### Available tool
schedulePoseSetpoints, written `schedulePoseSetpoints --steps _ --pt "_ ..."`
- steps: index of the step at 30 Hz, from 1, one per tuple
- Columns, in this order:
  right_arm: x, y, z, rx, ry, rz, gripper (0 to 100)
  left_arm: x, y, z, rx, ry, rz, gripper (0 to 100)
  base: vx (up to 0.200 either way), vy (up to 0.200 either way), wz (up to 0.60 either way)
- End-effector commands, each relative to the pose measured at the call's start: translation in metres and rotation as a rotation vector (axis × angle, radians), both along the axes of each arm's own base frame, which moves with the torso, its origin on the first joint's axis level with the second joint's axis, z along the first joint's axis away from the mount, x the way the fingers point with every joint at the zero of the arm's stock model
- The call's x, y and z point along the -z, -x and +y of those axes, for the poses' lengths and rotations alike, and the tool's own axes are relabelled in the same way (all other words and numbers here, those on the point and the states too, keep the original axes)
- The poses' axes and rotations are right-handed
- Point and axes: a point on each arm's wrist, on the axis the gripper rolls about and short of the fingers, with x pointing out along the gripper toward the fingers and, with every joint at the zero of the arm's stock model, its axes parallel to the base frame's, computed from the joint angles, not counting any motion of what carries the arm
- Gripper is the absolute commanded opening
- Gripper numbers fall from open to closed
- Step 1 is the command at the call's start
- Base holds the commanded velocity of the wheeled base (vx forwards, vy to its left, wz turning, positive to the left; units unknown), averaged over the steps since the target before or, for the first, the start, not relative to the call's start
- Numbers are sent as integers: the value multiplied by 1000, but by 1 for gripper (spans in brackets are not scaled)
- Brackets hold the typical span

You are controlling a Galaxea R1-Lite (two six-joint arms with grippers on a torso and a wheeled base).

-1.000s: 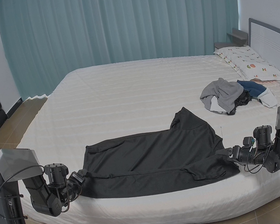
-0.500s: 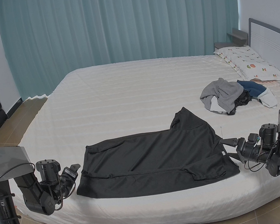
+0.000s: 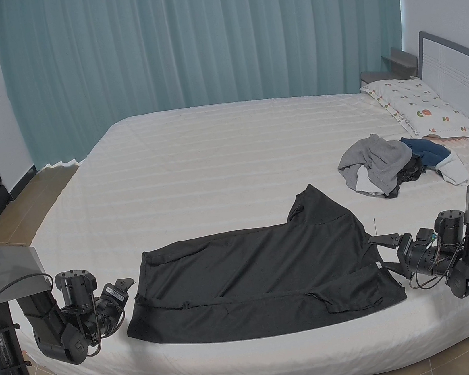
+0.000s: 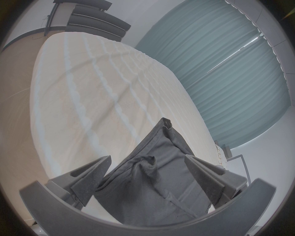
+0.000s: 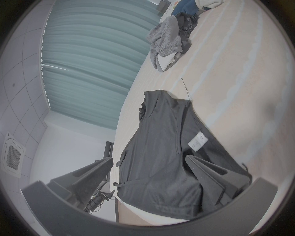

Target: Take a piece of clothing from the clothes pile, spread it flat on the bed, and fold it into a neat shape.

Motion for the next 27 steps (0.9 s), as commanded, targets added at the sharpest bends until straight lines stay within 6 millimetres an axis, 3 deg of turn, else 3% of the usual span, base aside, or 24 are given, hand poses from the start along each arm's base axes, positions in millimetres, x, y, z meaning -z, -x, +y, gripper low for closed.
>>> schedulePoseSetpoints --steps 1,12,15,18,27 --pt "-1 0 0 2 0 -1 100 -1 5 -2 9 -3 8 100 0 0 0" --pt "0 0 2 -5 0 2 100 -6 13 -5 26 -11 6 100 0 0 0" --pt "1 1 2 -5 0 5 100 -23 14 -5 25 -7 -40 100 0 0 0" --pt "1 1 3 -5 1 5 100 -27 13 -6 27 -6 -41 100 0 0 0" --pt "2 0 3 -8 4 4 100 -30 0 -32 104 -6 34 100 0 0 0"
